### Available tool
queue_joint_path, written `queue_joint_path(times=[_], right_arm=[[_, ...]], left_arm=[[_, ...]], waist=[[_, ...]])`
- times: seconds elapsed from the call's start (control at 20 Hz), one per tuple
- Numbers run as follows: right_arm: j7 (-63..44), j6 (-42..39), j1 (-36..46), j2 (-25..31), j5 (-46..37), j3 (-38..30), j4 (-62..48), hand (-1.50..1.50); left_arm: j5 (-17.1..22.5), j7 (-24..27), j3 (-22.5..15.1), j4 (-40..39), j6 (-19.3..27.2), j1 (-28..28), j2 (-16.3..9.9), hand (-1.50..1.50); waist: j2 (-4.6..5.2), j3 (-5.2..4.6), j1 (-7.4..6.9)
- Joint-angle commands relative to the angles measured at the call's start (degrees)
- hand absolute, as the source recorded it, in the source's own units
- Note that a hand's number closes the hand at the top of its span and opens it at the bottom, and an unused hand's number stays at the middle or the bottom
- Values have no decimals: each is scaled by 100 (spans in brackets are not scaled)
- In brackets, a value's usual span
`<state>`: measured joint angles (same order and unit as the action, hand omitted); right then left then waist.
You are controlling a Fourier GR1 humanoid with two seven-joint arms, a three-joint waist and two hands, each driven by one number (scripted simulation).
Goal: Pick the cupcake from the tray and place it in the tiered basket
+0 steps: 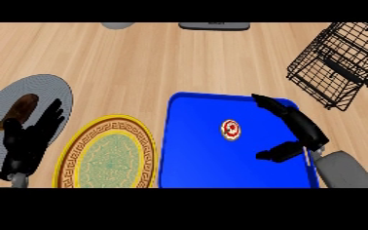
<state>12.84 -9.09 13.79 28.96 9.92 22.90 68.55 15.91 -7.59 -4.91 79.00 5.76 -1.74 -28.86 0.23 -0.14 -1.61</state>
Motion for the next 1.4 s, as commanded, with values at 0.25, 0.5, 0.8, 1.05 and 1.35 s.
queue_joint_path(times=[0.25, 0.5, 0.8, 1.05, 1.35], right_arm=[[-1357, -1708, 1601, 95, -200, 398, -256, -150], [-2390, -1873, 1918, -353, -178, 52, -114, -150], [-3225, -2652, 2099, -360, -131, 34, -147, -150], [-3810, -2685, 1817, -328, -452, -111, 336, -150], [-3498, -3138, 1987, -521, -875, -625, -455, -150]], left_arm=[[-39, 94, 251, -310, -246, 175, -76, 0], [-433, 371, 82, -101, 89, -310, 501, 0], [-194, -45, 459, 267, -305, -390, 138, 0], [-486, 60, 427, -29, -226, -137, 456, 0], [-624, 16, 620, -347, -478, 46, 530, 0]], waist=[[-11, 12, 73], [-26, 12, 116], [-29, 14, 106], [-30, 13, 161], [-18, 14, 130]])
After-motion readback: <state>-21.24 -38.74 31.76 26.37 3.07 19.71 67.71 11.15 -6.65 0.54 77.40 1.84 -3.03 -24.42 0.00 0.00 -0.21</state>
